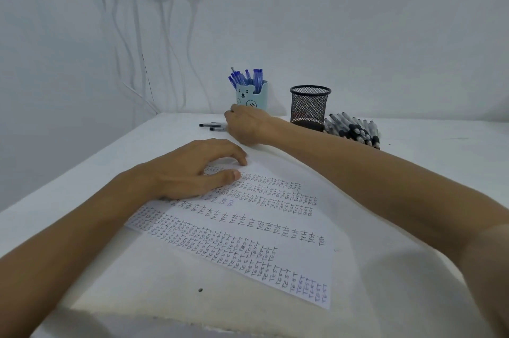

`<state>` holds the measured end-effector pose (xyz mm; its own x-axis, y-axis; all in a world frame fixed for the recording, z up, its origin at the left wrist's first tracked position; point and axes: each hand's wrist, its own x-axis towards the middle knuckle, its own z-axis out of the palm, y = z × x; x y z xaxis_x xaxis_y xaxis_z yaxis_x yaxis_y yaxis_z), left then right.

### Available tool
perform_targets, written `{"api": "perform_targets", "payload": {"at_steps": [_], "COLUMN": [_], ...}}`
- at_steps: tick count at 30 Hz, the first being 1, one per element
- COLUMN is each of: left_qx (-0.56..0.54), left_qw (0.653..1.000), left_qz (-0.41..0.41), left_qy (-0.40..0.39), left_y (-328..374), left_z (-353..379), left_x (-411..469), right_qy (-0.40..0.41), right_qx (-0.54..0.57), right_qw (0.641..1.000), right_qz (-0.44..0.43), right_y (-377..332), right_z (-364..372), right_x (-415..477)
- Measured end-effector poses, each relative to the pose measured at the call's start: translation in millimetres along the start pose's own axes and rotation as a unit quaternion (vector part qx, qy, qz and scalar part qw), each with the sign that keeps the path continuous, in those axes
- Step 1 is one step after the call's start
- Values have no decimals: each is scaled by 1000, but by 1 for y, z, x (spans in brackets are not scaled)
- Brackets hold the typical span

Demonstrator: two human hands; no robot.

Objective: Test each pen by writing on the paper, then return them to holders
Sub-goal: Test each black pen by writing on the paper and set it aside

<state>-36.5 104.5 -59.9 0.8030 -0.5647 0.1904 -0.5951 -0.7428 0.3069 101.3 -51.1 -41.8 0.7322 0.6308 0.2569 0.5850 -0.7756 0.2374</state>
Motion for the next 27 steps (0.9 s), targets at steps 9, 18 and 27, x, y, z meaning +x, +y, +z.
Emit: {"api": "perform_targets", "payload": {"at_steps": [9, 18, 27], "left_qx": [-4, 8, 6], "left_qw": [1000, 1000, 1000], "left_qz": [6, 5, 12], "left_qy": [4, 7, 10], "left_y": [1, 2, 9], "left_z": [-1, 0, -1], "left_x": [0, 0, -2], "right_qy": [-40, 28, 127], "right_qx": [-19, 23, 51], "right_qw": [999, 999, 991], "right_qz": [16, 7, -16], "right_y": [-2, 3, 14], "right_z": [-12, -30, -33], "right_x": [-11, -57, -74]}}
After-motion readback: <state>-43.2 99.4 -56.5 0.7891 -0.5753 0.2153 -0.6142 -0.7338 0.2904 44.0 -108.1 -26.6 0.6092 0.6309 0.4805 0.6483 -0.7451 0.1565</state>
